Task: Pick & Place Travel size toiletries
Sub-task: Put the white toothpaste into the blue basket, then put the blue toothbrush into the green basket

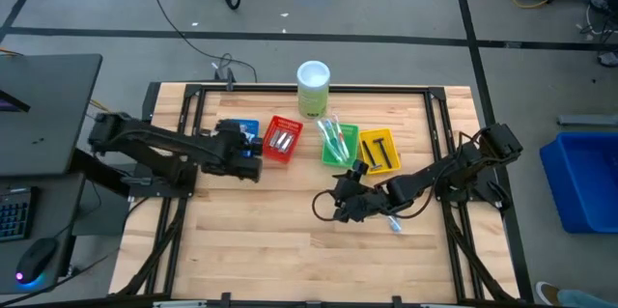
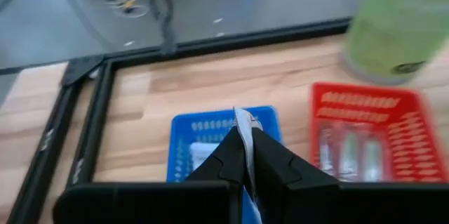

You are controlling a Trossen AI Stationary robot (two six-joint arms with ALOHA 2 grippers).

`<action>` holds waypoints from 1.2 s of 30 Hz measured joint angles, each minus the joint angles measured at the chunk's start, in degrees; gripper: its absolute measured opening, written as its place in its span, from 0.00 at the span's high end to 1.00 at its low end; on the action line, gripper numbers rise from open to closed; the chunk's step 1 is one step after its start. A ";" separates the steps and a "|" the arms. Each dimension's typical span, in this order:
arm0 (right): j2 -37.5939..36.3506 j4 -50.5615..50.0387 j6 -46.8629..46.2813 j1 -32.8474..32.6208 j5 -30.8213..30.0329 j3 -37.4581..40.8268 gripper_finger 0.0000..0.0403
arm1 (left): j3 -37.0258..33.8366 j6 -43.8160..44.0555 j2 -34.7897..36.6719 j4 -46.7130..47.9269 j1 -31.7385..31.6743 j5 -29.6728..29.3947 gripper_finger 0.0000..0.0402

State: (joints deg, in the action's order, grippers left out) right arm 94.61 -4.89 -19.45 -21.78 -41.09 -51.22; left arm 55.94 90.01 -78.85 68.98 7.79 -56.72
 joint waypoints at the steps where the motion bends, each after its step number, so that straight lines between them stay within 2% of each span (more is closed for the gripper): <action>1: 0.00 0.00 -0.18 0.00 0.75 0.00 0.45 | 0.00 0.69 -1.37 0.06 -0.78 0.65 0.95; 12: 0.00 -0.08 -0.21 0.00 1.30 0.02 0.50 | 0.00 6.28 -12.75 -0.67 -5.49 7.63 0.93; 15: 0.00 -0.09 -0.22 0.00 1.30 0.02 0.50 | 0.00 6.63 -14.21 -0.73 -6.01 6.29 0.92; 19: 0.00 -0.20 -0.23 0.00 1.32 0.02 0.50 | 0.02 6.32 -14.38 -1.26 -6.42 3.54 0.90; 24: 0.00 -0.28 -0.22 0.00 1.32 0.02 0.48 | 0.02 1.74 -14.46 -1.43 -8.25 8.83 0.84; 30: 0.00 -0.39 -0.23 0.00 1.35 0.02 0.46 | 0.00 0.65 -14.95 -2.74 -9.30 10.99 0.76; 36: 0.00 -0.50 -0.23 0.00 1.35 0.04 0.48 | 0.16 -5.18 -14.80 -4.31 -8.88 12.93 0.70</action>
State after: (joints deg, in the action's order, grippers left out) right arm 94.61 -5.39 -19.68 -21.78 -39.75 -51.18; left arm 56.11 84.83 -93.65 64.67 -1.10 -43.79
